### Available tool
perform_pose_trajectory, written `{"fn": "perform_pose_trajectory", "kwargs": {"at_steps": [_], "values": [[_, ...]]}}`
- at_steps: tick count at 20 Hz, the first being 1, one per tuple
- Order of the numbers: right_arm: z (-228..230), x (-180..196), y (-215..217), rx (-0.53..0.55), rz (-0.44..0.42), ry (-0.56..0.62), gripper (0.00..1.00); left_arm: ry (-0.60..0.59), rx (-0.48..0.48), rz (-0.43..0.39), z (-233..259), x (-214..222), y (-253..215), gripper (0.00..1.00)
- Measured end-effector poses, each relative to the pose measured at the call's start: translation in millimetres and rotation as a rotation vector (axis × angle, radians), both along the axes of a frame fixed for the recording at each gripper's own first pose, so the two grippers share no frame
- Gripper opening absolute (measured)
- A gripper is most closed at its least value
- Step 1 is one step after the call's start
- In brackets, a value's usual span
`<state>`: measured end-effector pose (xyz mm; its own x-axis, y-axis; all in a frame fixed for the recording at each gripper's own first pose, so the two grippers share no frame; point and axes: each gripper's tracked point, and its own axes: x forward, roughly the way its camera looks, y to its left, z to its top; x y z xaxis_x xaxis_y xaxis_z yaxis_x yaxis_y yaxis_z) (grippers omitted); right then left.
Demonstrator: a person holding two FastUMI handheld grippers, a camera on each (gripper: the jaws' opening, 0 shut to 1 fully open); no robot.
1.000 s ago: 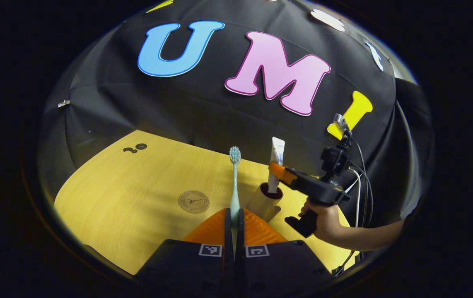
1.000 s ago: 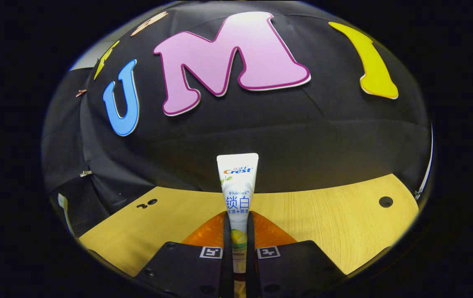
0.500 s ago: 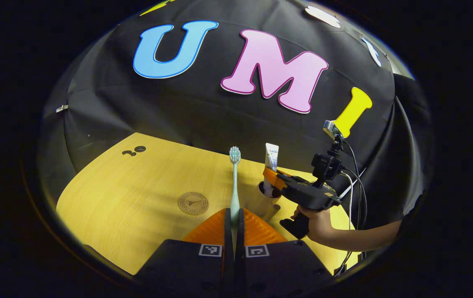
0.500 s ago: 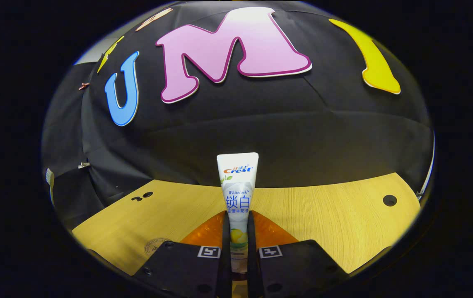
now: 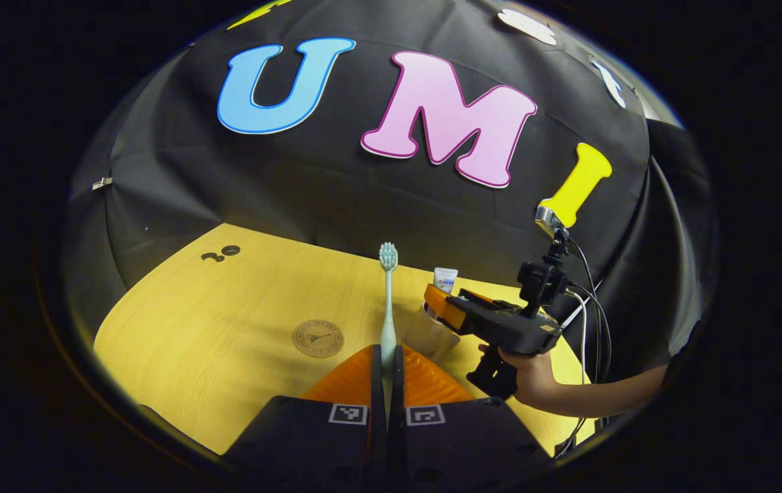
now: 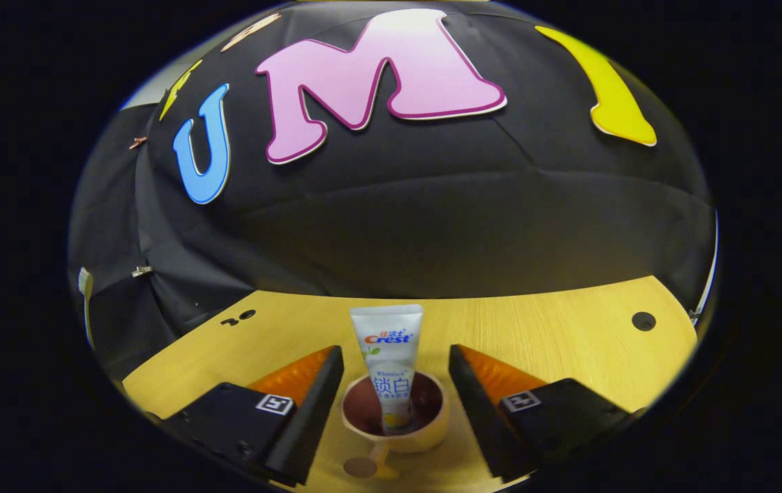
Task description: Put the toothbrush and toothpaste on the desktop into the cup, then pick up the cup and place it on the coaster on the desktop.
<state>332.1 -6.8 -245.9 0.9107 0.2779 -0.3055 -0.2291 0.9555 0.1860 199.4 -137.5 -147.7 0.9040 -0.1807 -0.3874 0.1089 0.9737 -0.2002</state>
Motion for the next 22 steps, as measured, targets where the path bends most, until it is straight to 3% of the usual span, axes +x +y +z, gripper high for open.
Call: {"fn": "perform_pose_trajectory", "kwargs": {"at_steps": [1, 13, 17, 22], "values": [[3, -5, -8, -0.005, -0.012, -0.003, 0.98, -0.016, 0.005, -0.008, 2, 3, -4, 0.06], [13, -34, -118, -0.069, -0.190, 0.037, 0.98, -0.334, -0.023, -0.259, 31, 127, -115, 0.06], [10, -35, -142, -0.029, -0.242, 0.066, 0.98, -0.403, -0.039, -0.272, 23, 163, -130, 0.06], [2, -43, -169, -0.056, -0.296, 0.069, 0.98, -0.433, -0.105, -0.277, 2, 196, -138, 0.06]]}}
